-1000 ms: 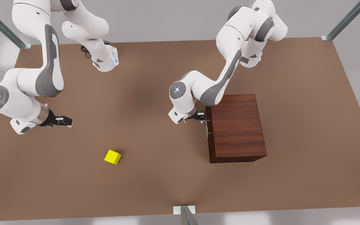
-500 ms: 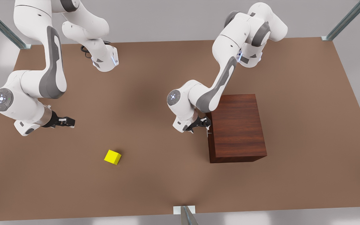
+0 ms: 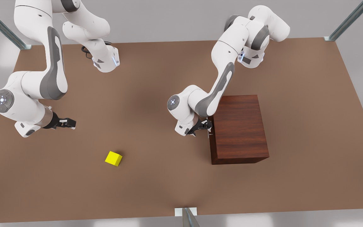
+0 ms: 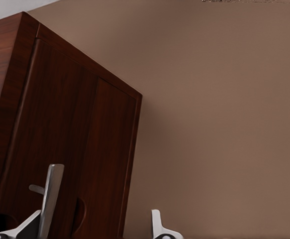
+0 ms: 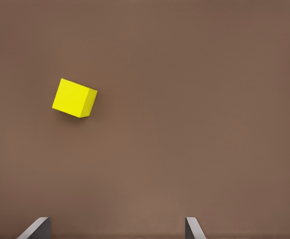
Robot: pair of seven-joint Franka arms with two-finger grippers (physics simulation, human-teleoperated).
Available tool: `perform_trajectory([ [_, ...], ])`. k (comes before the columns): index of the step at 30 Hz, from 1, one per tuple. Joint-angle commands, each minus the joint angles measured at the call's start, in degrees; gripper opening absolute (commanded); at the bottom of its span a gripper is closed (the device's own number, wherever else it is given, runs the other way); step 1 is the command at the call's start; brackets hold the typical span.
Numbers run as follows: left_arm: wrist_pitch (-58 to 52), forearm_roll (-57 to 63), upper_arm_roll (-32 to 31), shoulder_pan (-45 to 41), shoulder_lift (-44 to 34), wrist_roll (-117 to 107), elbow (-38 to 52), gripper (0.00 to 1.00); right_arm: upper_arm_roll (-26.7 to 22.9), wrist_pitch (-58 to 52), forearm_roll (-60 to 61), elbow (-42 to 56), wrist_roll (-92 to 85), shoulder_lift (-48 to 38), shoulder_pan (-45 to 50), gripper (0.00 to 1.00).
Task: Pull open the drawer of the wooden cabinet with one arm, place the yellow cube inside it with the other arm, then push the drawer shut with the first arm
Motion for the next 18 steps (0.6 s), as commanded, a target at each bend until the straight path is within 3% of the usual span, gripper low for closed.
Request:
perform_trajectory([
  [1,0.5,-1.69,-0.11,-0.08,-0.08,-4.37,0.24,1.0,-0.02,0.06,-0.04,0.03,-0.03,-0.05,0.0,1.0],
  [18,7.35,-13.12,-1.07,0.1,-0.6,-4.2,3.85,1.0,-0.02,0.14,-0.13,0.12,0.14,0.3,0.71,1.0],
])
